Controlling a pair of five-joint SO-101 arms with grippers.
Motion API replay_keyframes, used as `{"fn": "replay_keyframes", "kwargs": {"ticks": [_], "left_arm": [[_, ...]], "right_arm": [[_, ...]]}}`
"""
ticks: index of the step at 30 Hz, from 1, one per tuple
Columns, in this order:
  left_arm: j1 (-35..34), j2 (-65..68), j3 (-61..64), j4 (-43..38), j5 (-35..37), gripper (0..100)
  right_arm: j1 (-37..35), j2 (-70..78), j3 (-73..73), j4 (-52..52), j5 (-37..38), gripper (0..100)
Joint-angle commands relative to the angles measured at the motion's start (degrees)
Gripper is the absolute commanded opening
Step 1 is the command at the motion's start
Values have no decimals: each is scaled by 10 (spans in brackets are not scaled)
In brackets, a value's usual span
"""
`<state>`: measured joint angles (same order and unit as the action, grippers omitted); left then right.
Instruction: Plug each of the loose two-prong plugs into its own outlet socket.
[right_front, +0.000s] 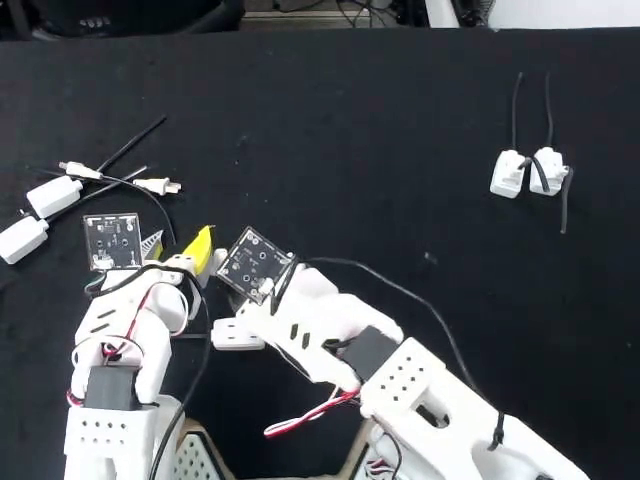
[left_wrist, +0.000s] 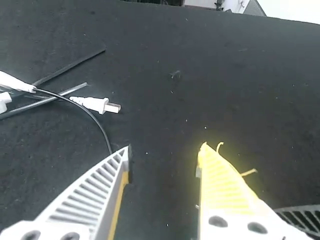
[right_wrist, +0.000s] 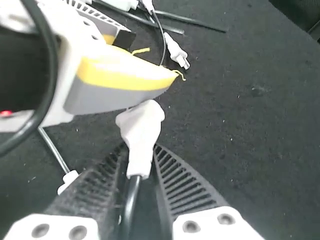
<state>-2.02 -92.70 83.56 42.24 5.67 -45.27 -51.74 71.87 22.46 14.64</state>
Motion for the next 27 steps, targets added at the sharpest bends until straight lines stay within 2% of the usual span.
{"fn": "replay_keyframes", "kwargs": {"ticks": [1,10,15,19,24,27], "left_arm": [[6,1,-6,3,-4,224],[11,-5,18,-2,-4,224],[12,-5,27,-4,-4,224],[13,-5,51,-34,-4,224],[45,0,72,-46,-5,224],[55,0,96,-83,-26,223]], "right_arm": [[-4,-22,-12,11,-8,10],[-3,67,-95,62,-110,11],[-5,115,-124,62,-120,11],[-4,110,-127,63,-123,11],[-3,114,-126,62,-121,14],[-3,115,-124,61,-121,57]]}}
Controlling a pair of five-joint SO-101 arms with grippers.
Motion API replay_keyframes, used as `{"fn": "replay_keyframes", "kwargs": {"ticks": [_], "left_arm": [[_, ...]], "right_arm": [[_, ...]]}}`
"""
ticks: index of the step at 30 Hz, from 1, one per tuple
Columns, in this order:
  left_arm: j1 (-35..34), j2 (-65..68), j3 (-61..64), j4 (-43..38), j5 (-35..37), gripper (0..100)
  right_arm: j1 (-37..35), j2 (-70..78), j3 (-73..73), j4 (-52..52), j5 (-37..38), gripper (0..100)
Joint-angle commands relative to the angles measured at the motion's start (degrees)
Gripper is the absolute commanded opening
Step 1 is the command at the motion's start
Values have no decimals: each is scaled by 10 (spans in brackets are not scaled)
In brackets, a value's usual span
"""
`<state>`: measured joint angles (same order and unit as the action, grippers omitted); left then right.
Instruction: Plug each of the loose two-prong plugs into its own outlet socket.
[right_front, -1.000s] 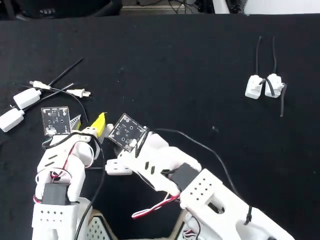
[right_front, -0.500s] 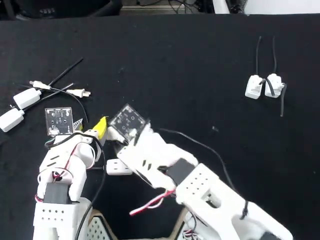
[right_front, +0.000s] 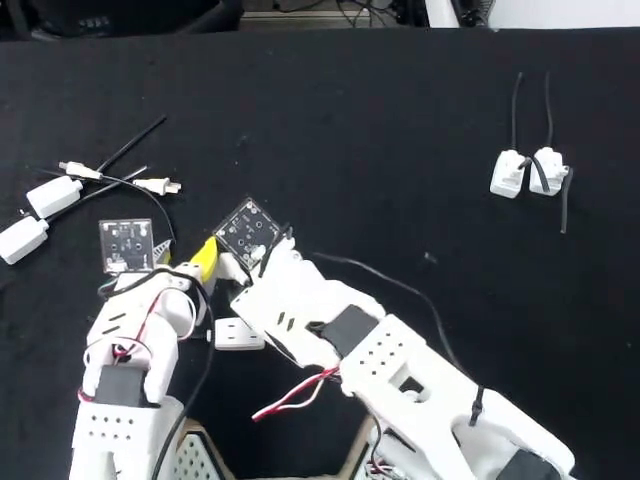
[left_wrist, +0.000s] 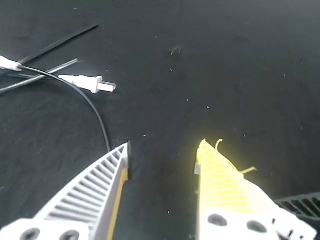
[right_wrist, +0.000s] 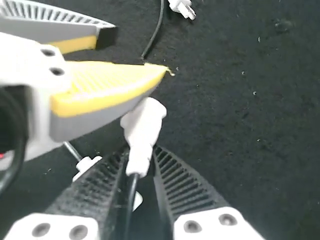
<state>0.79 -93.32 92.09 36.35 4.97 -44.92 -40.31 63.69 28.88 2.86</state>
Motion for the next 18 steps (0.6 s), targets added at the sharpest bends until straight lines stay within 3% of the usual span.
{"fn": "replay_keyframes", "kwargs": {"ticks": [1,11,18], "left_arm": [[27,6,15,-30,-23,223],[35,7,21,-33,-25,223],[32,7,20,-32,-25,223]], "right_arm": [[-5,0,-42,-4,-3,70],[16,1,-39,-18,-2,74],[18,50,-37,-54,-4,10]]}}
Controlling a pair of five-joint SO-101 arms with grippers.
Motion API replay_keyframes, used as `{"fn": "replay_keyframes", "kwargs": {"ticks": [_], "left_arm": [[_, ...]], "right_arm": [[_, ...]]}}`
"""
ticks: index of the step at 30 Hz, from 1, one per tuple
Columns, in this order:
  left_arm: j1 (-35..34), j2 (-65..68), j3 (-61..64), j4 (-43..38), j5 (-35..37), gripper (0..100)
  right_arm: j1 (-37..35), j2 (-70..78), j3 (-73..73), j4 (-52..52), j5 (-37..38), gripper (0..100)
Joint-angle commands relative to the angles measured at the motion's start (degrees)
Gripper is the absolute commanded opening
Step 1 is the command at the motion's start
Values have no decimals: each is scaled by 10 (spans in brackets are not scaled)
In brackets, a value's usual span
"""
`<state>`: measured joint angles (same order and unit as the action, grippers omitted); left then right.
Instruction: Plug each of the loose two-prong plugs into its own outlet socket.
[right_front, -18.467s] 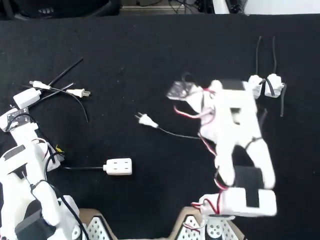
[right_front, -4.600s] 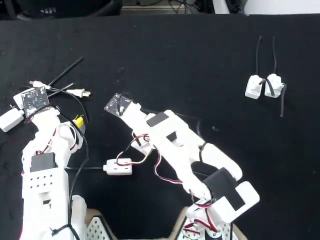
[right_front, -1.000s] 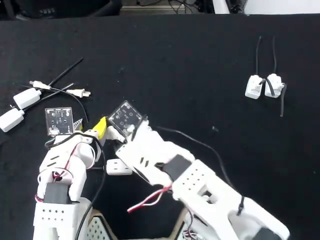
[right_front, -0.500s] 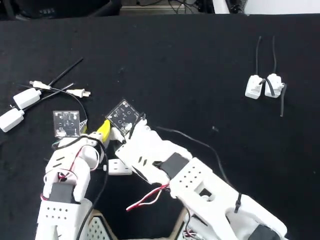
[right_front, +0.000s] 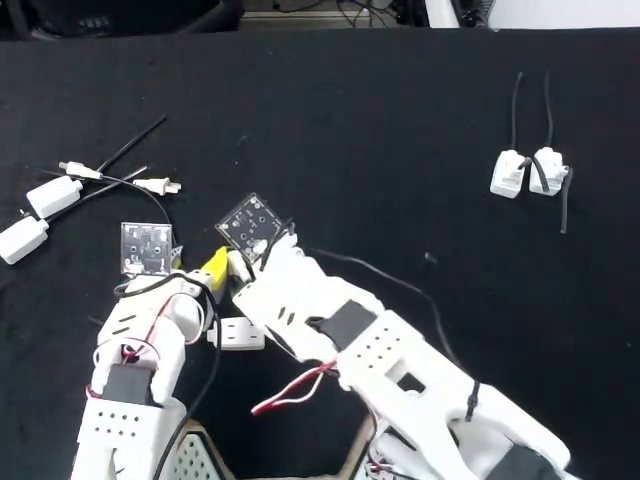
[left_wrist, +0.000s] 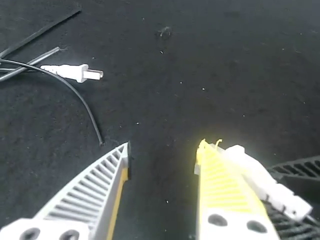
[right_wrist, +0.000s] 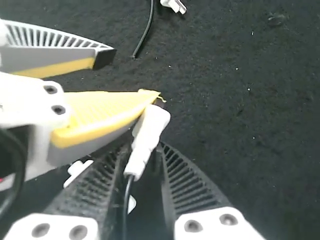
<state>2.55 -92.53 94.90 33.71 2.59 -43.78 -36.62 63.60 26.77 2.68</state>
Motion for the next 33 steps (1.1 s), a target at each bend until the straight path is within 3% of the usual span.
{"fn": "replay_keyframes", "kwargs": {"ticks": [1,10,14,20,25,29,33], "left_arm": [[14,-1,-8,-5,-2,223],[-44,-7,-43,28,3,223],[-48,-7,-44,28,3,223],[-50,-4,-44,29,3,223],[-51,-7,-66,70,-2,223],[-126,-7,-117,135,-11,226],[-218,-5,-133,165,-116,224]], "right_arm": [[11,17,-36,-33,-4,10],[88,10,-69,29,1,10],[89,57,-120,98,64,10],[89,157,-221,258,138,10],[89,160,-298,411,142,10],[85,160,-331,479,139,10],[56,160,-354,538,127,11]]}}
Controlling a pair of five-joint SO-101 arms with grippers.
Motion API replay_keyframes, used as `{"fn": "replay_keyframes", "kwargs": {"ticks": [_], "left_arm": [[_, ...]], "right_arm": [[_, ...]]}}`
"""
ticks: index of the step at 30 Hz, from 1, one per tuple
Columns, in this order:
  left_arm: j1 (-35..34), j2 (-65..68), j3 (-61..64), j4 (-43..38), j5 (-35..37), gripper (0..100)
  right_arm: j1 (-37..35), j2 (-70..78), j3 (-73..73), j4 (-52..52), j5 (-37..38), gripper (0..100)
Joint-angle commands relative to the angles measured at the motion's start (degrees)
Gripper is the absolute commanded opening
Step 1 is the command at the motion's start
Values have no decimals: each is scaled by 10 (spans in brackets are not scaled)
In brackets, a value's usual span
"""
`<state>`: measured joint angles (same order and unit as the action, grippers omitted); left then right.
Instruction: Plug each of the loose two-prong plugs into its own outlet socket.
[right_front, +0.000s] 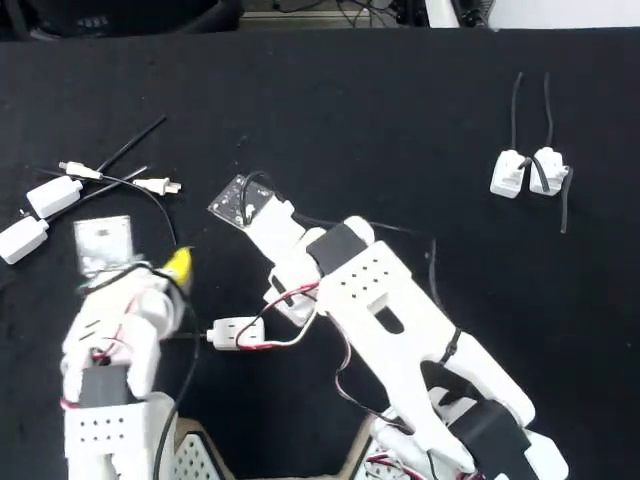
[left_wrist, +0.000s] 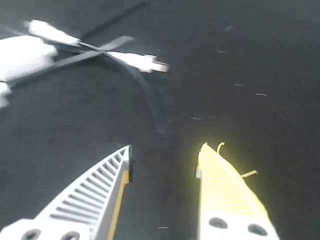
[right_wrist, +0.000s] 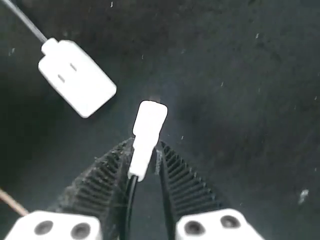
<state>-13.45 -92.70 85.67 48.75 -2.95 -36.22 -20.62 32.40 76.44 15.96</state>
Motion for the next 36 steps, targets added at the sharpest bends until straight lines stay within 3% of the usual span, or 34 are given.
{"fn": "replay_keyframes", "kwargs": {"ticks": [1,6,12,28,36], "left_arm": [[-80,-4,-35,16,-64,224],[-154,-5,-11,14,-35,224],[-163,-5,3,11,-24,224],[-165,-5,1,11,3,224],[-165,-5,1,14,1,224]], "right_arm": [[-36,0,-44,53,-3,11],[-119,4,-20,55,-6,11],[-169,5,25,13,-29,11],[-188,81,29,-14,-37,11],[-110,124,-7,-48,-32,11]]}}
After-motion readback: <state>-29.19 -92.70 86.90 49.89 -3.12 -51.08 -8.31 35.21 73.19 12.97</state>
